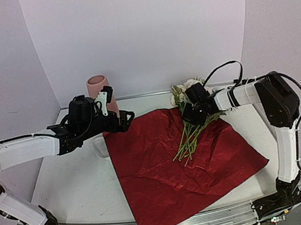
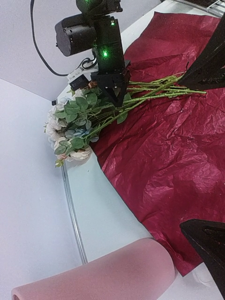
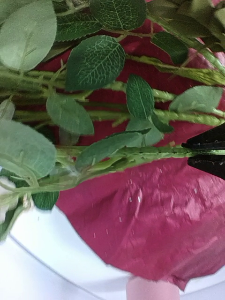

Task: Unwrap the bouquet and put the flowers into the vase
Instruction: Pick up the fake flower from the wrapping paper, then insert the fake flower into the vase.

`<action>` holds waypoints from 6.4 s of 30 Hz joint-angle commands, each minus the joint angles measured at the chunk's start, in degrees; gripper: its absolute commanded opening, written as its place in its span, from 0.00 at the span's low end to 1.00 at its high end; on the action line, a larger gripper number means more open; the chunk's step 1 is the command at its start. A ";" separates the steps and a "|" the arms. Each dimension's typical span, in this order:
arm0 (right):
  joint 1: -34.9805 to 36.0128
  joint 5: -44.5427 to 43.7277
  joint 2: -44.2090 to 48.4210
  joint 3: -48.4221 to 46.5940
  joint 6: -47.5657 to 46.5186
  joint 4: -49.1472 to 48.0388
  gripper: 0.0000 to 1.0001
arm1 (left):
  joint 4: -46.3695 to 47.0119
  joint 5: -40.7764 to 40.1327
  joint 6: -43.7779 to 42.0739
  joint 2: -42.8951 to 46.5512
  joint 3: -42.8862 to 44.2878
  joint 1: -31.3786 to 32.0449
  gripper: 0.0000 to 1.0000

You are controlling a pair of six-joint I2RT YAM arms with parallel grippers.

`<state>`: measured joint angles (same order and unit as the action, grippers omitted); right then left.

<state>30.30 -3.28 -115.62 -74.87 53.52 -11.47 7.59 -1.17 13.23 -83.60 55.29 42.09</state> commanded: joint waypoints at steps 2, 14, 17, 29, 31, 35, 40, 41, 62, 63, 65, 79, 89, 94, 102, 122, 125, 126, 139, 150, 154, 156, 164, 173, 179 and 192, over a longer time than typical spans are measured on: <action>0.74 2.83 9.07 2.35 -0.13 -4.15 0.00 | 1.95 0.31 -0.41 3.76 -0.58 0.01 0.97; 4.15 20.44 17.24 11.04 -13.52 -24.61 0.00 | 1.99 8.10 2.16 5.63 0.89 0.00 0.94; 6.16 22.62 19.22 14.24 -17.21 -28.70 0.00 | 2.14 10.59 4.16 6.89 1.74 0.01 0.93; 12.72 26.32 23.80 20.52 -22.21 -40.53 0.00 | 7.08 20.30 13.72 6.74 4.24 -0.01 0.91; 13.65 26.42 24.31 20.44 -23.06 -40.81 0.00 | 7.54 21.08 14.69 6.16 4.74 0.05 0.90; 15.06 26.52 25.16 20.52 -23.72 -41.56 0.00 | 8.72 22.47 16.40 5.44 5.16 0.10 0.88; 16.21 27.31 25.35 20.22 -24.28 -41.81 0.00 | 10.39 24.56 18.11 4.77 5.61 0.17 0.83; 16.43 27.54 25.40 20.14 -24.42 -41.95 0.00 | 10.65 25.12 18.48 4.58 5.81 0.19 0.82; 19.23 30.10 25.19 18.90 -25.85 -43.46 0.00 | 12.10 27.52 20.96 2.44 6.59 0.37 0.46; 19.31 30.18 25.03 18.81 -25.84 -43.46 0.00 | 12.16 27.54 20.96 2.49 6.53 0.37 0.42; 19.31 30.35 24.74 18.62 -25.73 -43.46 0.00 | 12.25 27.61 20.96 2.62 6.53 0.41 0.39; 20.26 29.90 23.05 16.96 -25.02 -44.52 0.00 | 13.49 27.13 22.10 3.51 6.08 0.54 0.26; 20.85 29.58 22.33 16.56 -25.89 -43.96 0.22 | 13.60 26.53 20.79 4.29 5.17 0.52 0.00; 20.84 23.35 25.38 19.73 -27.14 -41.89 0.64 | 13.21 21.44 13.49 8.79 2.27 0.42 0.00; 20.79 9.00 34.36 26.47 -29.12 -38.19 0.89 | 5.74 -3.38 -6.50 13.17 8.66 0.28 0.00; 20.72 -1.69 47.13 24.98 -38.16 -23.67 0.89 | 4.45 -30.86 -25.77 -9.32 49.30 -1.75 0.00; 20.76 -2.37 47.48 24.74 -38.84 -23.16 0.89 | 4.47 -31.64 -25.81 -11.41 51.73 -3.55 0.00; 20.71 -2.40 47.40 24.55 -39.17 -22.95 0.89 | 4.42 -31.22 -25.42 -11.85 52.04 -4.35 0.00; 20.74 -2.36 42.44 18.84 -41.80 -19.37 0.89 | 0.03 -21.17 -10.98 -13.55 46.87 -13.46 0.00; 20.72 -1.68 41.83 19.44 -40.78 -19.37 0.89 | -0.62 -15.48 -3.49 -14.67 39.26 -15.41 0.00; 20.76 -1.52 42.04 19.70 -40.77 -19.31 0.89 | -4.85 -13.66 -0.45 -17.04 41.05 -16.74 0.00; 20.74 -1.60 42.18 19.81 -40.78 -19.31 0.89 | -6.44 -13.18 0.90 -18.01 41.66 -17.07 0.00; 20.76 -1.35 41.72 19.60 -40.45 -19.24 0.89 | -12.58 -14.55 3.09 -19.63 43.35 -17.19 0.43; 20.71 -0.92 41.00 19.22 -40.26 -19.16 0.89 | -13.02 -13.69 4.91 -16.95 40.02 -17.18 0.69; 20.75 -0.79 40.37 18.86 -40.16 -19.09 0.89 | -13.28 -13.05 6.53 -14.39 36.13 -17.21 0.83; 20.74 -1.25 39.73 18.44 -40.39 -18.81 0.89 | -13.10 -12.24 9.42 -9.09 29.18 -17.21 0.91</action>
<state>50.92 -3.92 -75.77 -53.57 13.21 -29.10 -6.51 -14.53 21.52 -98.01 85.93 24.95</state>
